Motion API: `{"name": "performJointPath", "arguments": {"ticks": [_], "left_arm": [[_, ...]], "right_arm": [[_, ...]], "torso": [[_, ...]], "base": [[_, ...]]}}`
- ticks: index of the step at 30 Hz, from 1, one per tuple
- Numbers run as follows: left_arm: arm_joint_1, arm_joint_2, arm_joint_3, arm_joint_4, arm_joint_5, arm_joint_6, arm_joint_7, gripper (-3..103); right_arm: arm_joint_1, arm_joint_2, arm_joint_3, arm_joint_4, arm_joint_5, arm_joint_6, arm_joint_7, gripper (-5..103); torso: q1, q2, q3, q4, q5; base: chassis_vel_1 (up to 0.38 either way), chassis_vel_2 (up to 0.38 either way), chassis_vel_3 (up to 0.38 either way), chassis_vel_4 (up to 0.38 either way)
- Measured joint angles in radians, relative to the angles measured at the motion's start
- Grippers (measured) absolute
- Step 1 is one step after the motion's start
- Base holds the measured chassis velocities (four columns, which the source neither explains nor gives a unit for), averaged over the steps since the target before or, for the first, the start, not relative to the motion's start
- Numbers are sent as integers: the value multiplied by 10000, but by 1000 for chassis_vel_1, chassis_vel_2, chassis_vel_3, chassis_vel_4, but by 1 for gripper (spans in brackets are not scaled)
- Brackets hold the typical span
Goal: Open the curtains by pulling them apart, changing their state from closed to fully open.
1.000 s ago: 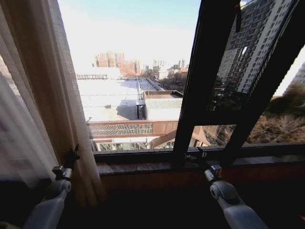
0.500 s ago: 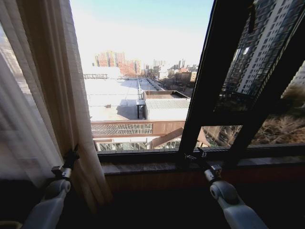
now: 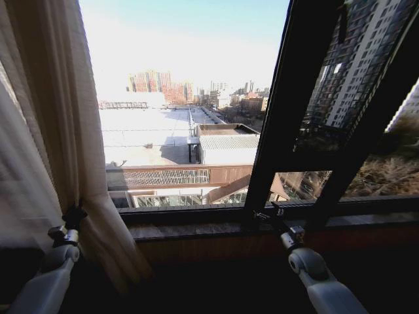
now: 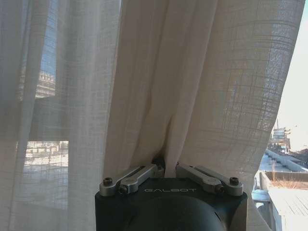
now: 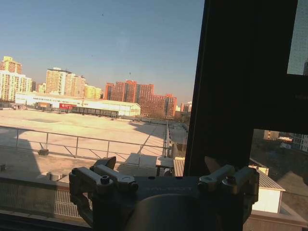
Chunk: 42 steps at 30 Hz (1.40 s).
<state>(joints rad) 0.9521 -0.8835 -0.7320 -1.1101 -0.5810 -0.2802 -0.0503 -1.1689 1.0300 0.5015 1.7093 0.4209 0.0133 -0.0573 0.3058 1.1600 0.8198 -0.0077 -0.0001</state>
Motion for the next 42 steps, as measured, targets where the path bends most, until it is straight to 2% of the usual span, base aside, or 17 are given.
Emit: {"name": "performJointPath", "arguments": {"ticks": [3, 5, 7, 10, 24, 26, 30, 33, 36, 39, 40, 42], "left_arm": [[-257, 428, -307, 1014, -41, -66, -282, 0], [-314, 522, -373, 1229, -42, -78, -324, 0], [-548, 938, -628, 2021, -44, -100, -443, 0], [-654, 1402, -895, 2484, -36, -168, -495, 0], [-264, 824, -953, 1596, 43, -80, -612, 0], [-199, 734, -959, 1376, 40, 33, -644, -3], [42, 426, -1007, 548, 295, 174, -678, 18], [191, 230, -1044, 123, 551, 180, -706, 24], [541, -247, -1090, -728, 1034, 181, -755, 40], [754, -506, -1109, -1164, 1235, 178, -762, 45], [1059, -894, -1115, -1771, 1483, 172, -774, 56], [1243, -1113, -1110, -2113, 1594, 170, -775, 56]], "right_arm": [[0, 0, 0, -1, 0, 0, 0, 100], [0, 0, 0, -1, 0, 0, 0, 100], [0, 0, 0, -1, 0, 0, 0, 100], [0, 0, 0, -2, 0, 0, 0, 100], [0, 0, 0, -2, 0, 0, 0, 100], [0, 0, 0, -2, 0, 0, 0, 100], [0, 0, 0, -2, 0, 0, 0, 100], [0, 0, 0, -1, 0, 0, 0, 100], [0, 0, 0, -2, 0, 0, 0, 100], [0, 0, 0, -1, 0, 0, 0, 100], [0, 0, 0, -2, 0, 0, 0, 100], [0, 0, 0, -2, 0, 0, 0, 100]], "torso": [[-1, 0, 0, -4, 0], [-1, 0, 0, -3, 0], [0, 0, 0, 4, -3], [0, 0, 0, 2, -1], [0, 0, 1, 0, 0], [0, 0, 0, -1, 0], [0, -1, 1, -1, 2], [0, 0, 1, -1, 3], [0, 0, 1, -1, 4], [0, -1, 0, -2, 3], [0, 0, 1, -1, 4], [0, -1, 0, -1, 2]], "base": [[0, 0, 0, 0], [0, 0, 0, 0], [0, 0, 0, 0], [0, 0, 0, 0], [0, 0, 0, 0], [0, 0, 0, 0], [0, 0, 0, 0], [0, 0, 0, 0], [0, 0, 0, 0], [0, 0, 0, 0], [0, 0, 0, 0], [0, 0, 0, 0]]}}
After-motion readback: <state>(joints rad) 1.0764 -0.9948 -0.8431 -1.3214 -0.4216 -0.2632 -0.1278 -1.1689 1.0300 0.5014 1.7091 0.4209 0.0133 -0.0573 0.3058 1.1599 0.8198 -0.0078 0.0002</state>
